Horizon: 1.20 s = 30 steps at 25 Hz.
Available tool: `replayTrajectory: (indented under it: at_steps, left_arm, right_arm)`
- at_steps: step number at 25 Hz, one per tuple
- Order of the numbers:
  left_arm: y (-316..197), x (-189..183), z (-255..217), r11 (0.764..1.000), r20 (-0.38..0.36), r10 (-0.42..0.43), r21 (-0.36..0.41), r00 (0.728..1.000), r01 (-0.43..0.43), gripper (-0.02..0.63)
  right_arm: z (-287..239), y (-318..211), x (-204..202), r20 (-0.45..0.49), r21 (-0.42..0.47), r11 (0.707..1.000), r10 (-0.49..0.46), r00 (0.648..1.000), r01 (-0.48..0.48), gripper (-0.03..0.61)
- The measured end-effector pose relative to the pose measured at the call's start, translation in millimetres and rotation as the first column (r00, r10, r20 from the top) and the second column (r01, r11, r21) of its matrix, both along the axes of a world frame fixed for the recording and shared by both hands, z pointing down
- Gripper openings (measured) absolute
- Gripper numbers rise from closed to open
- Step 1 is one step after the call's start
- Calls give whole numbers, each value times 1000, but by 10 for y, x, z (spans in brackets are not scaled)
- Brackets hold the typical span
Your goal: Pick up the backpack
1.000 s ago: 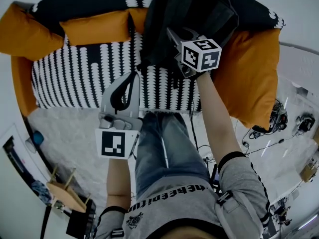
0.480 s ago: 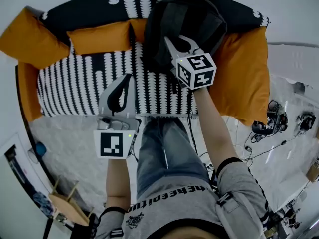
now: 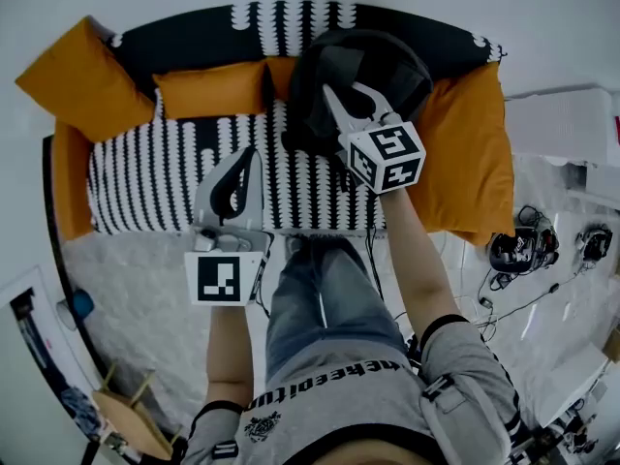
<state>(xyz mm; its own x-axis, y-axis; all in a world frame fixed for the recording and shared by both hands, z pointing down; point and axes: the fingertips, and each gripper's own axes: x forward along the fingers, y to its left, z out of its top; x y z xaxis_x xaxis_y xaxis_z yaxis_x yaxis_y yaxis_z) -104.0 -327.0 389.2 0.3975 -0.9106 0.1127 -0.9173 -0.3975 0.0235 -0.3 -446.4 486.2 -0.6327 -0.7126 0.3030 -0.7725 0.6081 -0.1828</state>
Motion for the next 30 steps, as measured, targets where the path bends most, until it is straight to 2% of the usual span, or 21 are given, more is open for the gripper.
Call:
replayTrajectory:
  at_steps: [10,23,27,30]
  left_arm:
    - [245,-141,-409,997,12,-2,77,1000,1,20]
    - [488,-16,-881,987,47,39,157,998,-45,20]
    - [539,51,-1012,980,52,59,187,997,-68,20]
    - [567,95,-1089,980,61,66,183,996,-76,20]
  right_arm:
    - [-635,382,-67,-15,110,994,10,1000,-9,29]
    - [-1105,900,267,35,129,987,89,995,-93,29]
    - [-1314,1040,316,19,169,982,84,996,-86,29]
    - [-1527,1140,302,-2,215,974,70,998,-68,29]
